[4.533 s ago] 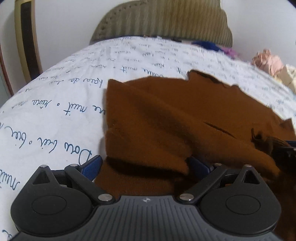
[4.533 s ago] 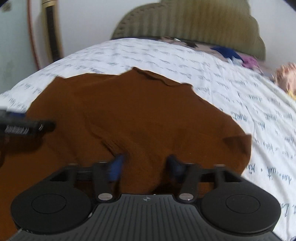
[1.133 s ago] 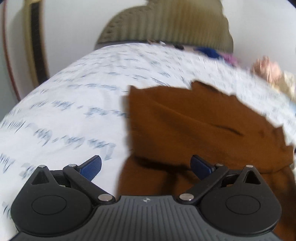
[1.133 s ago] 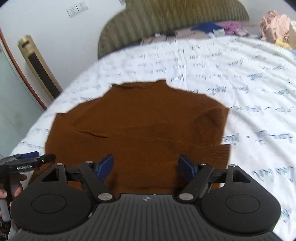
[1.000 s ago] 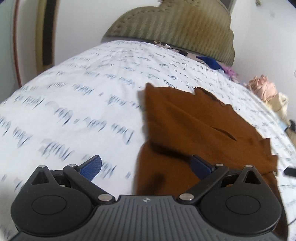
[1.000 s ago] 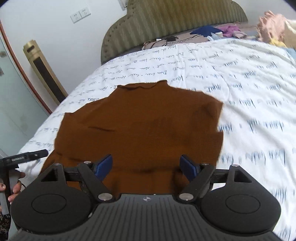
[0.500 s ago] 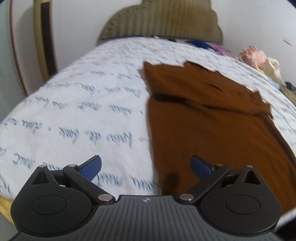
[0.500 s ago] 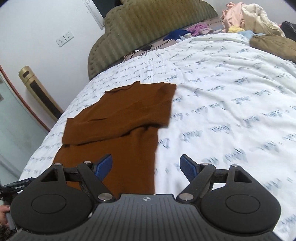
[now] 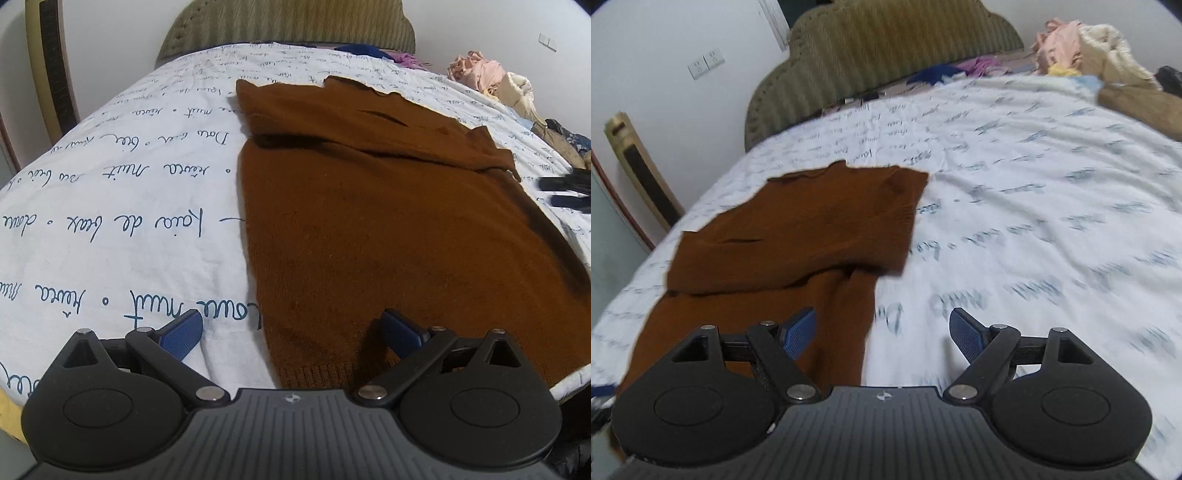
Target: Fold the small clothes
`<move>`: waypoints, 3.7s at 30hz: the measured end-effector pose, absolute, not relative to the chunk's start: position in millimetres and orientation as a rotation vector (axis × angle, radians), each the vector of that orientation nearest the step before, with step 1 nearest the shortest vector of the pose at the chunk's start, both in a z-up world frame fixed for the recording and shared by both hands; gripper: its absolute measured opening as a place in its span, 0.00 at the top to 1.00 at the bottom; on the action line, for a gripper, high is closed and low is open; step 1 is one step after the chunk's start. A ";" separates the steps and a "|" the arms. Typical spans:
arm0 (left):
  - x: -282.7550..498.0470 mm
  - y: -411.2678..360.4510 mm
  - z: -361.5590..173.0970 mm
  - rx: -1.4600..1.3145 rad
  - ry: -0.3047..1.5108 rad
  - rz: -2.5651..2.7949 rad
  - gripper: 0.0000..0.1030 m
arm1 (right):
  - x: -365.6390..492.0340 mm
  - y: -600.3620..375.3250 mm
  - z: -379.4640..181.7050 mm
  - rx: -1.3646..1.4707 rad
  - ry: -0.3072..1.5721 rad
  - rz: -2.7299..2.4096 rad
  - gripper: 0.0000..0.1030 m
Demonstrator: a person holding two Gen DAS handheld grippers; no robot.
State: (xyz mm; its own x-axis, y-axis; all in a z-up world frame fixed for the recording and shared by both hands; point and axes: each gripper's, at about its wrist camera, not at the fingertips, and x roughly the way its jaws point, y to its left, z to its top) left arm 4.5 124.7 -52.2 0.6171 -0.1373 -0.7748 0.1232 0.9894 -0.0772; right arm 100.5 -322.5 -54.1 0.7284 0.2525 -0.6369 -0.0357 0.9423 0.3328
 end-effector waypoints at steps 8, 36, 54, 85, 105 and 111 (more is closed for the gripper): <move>12.7 119.2 -52.0 0.000 0.889 -0.142 0.00 | 153.4 -294.9 -84.3 0.243 0.770 0.169 0.57; 17.9 96.1 -59.4 0.058 0.851 -0.148 0.00 | 165.0 -296.6 -80.5 0.326 0.839 0.203 1.00; 191.9 96.5 -13.1 -0.051 0.711 -0.111 0.00 | 252.7 -253.5 -49.6 0.282 0.766 0.216 0.79; 128.0 89.0 -18.3 0.106 0.741 0.037 0.00 | 111.0 -270.2 -74.1 0.206 0.860 0.288 0.45; 8.1 149.0 -32.0 -0.115 0.811 0.023 0.00 | -10.4 -343.2 -40.1 0.409 0.774 0.317 0.35; -43.7 178.7 -37.5 -0.245 0.808 -0.059 0.00 | -38.5 -329.3 -53.7 0.406 0.813 0.354 0.35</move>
